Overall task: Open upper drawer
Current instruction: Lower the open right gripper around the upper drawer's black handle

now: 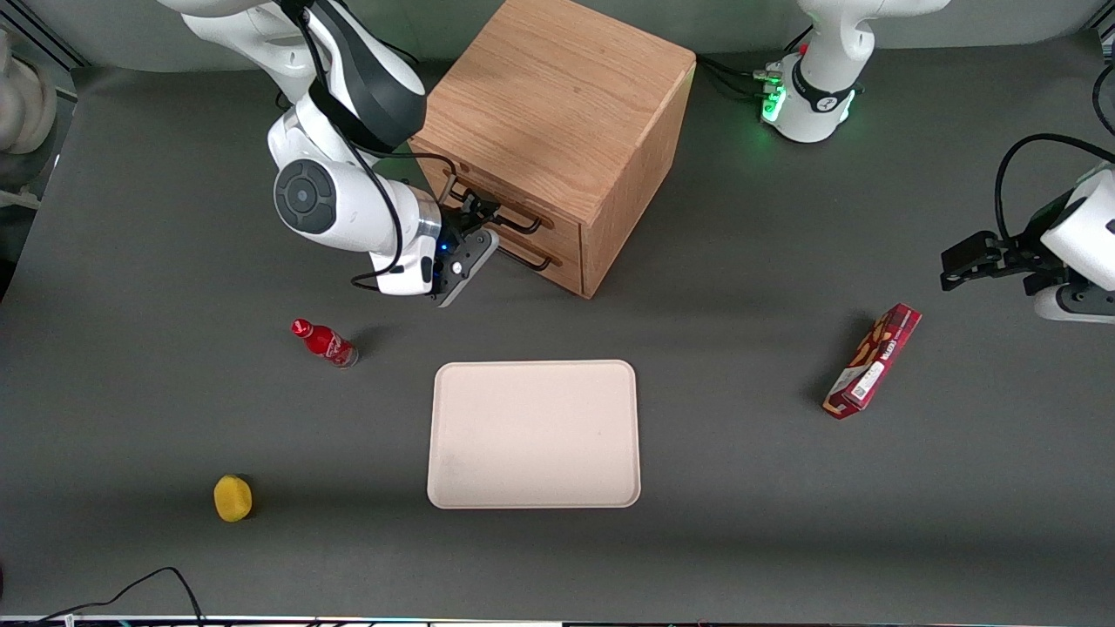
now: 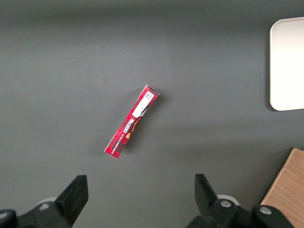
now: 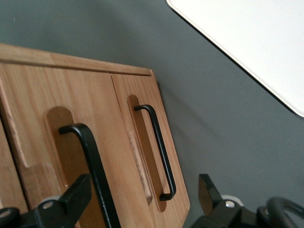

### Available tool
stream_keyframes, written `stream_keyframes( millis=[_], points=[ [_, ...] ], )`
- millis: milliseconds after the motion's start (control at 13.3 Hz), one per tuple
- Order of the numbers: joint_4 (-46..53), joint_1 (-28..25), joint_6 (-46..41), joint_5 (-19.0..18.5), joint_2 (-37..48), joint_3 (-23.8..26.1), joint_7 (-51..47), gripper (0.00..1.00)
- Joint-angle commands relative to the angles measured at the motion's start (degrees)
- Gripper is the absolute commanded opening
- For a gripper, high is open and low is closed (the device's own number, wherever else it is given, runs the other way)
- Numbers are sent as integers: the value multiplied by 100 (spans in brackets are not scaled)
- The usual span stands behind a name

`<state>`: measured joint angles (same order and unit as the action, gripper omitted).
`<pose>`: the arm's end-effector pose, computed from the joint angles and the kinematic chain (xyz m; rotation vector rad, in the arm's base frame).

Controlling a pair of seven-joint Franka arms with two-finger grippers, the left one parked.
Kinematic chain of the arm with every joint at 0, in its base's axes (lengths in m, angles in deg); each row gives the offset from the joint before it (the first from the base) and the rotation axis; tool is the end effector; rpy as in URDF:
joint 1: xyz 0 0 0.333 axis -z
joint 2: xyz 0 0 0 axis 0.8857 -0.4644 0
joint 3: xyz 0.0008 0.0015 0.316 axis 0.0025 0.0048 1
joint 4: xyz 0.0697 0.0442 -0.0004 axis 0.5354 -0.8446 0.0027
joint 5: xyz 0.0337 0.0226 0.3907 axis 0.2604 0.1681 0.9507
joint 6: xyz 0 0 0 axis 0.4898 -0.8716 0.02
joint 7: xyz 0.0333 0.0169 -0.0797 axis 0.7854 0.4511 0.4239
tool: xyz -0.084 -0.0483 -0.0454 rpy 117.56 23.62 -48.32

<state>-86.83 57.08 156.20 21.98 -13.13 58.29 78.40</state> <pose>0.4977 0.3390 0.4161 -2.5607 -0.9778 0.2660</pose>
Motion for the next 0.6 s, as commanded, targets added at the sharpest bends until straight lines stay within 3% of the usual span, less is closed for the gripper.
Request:
stream_keyframes(
  millis=[0,526],
  points=[
    [-323,86,117,-42,359,51,411,100],
    [-639,95,406,28,509,86,948,100]
  ],
)
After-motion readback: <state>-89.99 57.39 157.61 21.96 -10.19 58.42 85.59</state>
